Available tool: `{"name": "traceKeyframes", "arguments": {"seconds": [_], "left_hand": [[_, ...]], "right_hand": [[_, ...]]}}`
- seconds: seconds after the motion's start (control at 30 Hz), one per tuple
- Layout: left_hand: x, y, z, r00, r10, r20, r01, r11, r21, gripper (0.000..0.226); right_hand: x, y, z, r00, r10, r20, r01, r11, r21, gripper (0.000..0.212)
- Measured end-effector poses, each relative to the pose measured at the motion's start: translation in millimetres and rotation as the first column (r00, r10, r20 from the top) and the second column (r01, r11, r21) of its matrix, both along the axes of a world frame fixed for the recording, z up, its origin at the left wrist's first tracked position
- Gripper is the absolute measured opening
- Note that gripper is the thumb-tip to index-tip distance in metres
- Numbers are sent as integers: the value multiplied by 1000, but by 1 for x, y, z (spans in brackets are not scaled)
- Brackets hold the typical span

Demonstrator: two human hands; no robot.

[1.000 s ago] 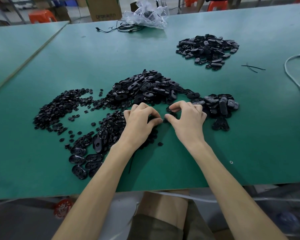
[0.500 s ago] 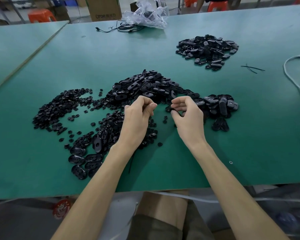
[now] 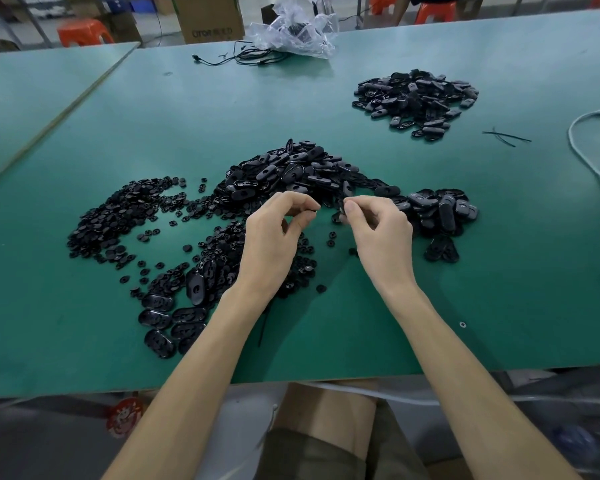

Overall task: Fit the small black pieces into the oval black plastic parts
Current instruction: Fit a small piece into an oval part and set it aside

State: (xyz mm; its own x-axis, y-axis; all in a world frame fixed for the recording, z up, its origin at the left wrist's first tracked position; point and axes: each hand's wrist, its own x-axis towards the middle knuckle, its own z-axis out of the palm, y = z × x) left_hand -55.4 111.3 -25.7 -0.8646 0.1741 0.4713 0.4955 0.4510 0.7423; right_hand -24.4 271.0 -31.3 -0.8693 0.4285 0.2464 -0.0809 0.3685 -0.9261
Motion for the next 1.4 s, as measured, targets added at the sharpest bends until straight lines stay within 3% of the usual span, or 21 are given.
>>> {"name": "traceKeyframes", "arguments": {"seconds": [0.2, 0.3, 0.5, 1.07, 1.4], "left_hand": [[1, 0, 1, 999, 13, -37, -14, 1000, -27, 15], [0, 0, 1, 998, 29, -47, -30, 999, -26, 14], [2, 0, 0, 996, 28, -79, -31, 999, -36, 13], [2, -1, -1, 994, -5, -105, -2, 998, -70, 17], [3, 1, 3, 997, -21, 68, 12, 991, 131, 11]], "right_hand": [[-1, -1, 0, 992, 129, 19, -129, 992, 9, 35], [-1, -2, 1, 993, 119, -6, -119, 993, 23, 26], [3, -3, 3, 991, 129, -19, -130, 983, -130, 16], [5, -4, 2, 979, 200, -35, -203, 972, -120, 21], [3, -4, 0, 977, 207, -41, -211, 967, -145, 21]]}}
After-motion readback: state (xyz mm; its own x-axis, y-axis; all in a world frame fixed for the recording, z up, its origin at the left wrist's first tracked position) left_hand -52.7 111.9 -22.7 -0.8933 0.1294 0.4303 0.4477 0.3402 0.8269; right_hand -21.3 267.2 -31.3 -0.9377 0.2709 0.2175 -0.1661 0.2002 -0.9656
